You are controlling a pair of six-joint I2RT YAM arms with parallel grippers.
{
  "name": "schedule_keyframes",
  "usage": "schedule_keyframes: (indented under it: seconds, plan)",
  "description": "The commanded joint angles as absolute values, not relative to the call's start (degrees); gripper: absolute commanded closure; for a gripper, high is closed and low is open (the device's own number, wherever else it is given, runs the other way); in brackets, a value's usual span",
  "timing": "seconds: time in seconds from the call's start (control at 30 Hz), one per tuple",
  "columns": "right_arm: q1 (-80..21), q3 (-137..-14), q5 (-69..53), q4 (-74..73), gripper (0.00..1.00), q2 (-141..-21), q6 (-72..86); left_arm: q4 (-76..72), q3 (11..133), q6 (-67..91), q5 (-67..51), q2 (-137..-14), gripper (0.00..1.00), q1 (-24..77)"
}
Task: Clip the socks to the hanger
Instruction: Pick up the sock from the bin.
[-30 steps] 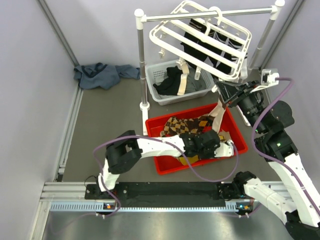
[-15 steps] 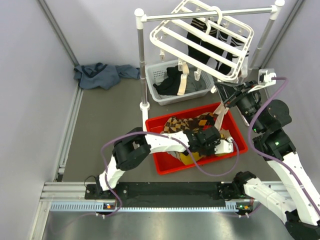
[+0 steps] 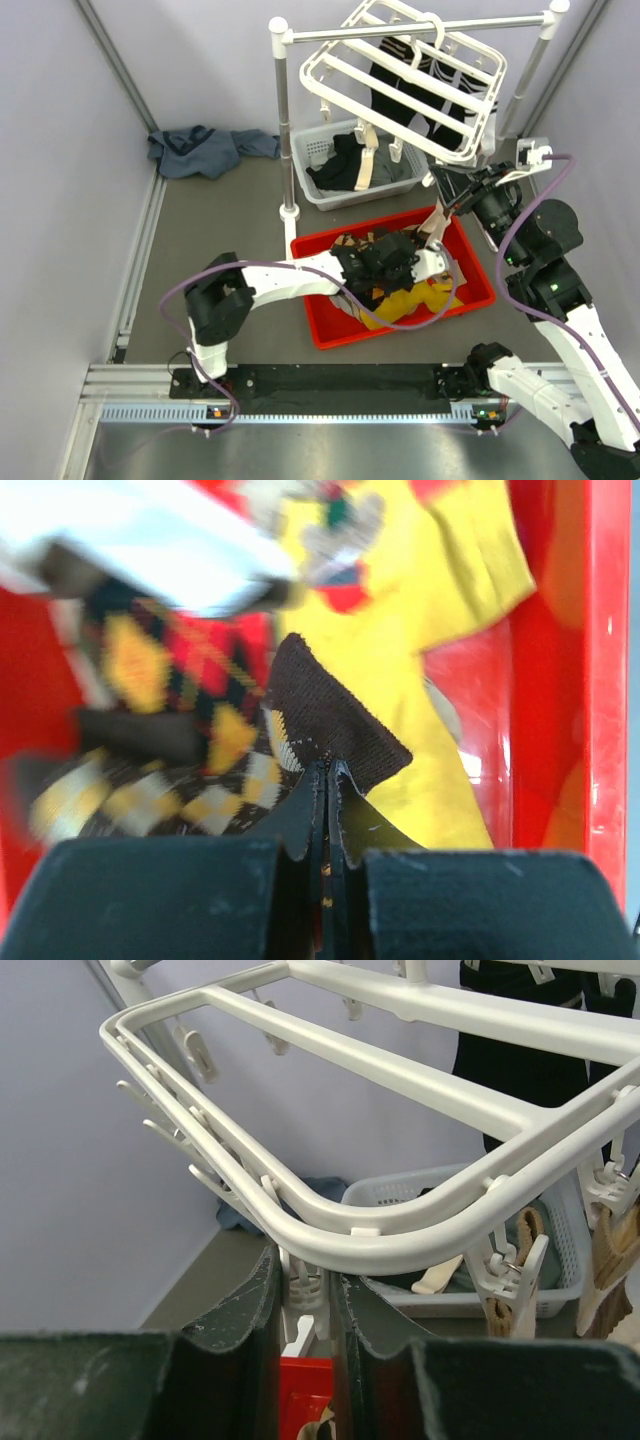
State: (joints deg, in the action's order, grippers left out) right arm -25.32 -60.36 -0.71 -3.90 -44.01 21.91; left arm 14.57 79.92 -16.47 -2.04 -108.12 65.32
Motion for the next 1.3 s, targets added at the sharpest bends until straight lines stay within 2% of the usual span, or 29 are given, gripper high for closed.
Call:
schedule_keyframes:
  seconds: [0.0, 0.6, 0.9, 1.27]
  plan:
    - [-25.23, -61.08, 1.14, -4.92, 1.0, -43.51, 20.3, 8.44, 77.52, -9.16, -1.84, -100.56, 1.0, 63.2]
    - [-25.22, -62.05, 3.78, -6.5, 1.0, -44.38, 21.35, -9.13, 65.57, 7.38, -0.53, -82.54, 1.0, 56.08]
    - [-25.22, -64.51, 3.69, -6.94, 1.0, -45.7, 23.64, -13.79, 65.57, 8.52, 7.11, -77.26, 1.0, 55.63]
    - [-25.22, -64.16, 4.75, -6.33, 1.0, -45.26, 25.49, -26.18, 57.75, 14.94, 13.62, -75.41, 1.0, 55.55]
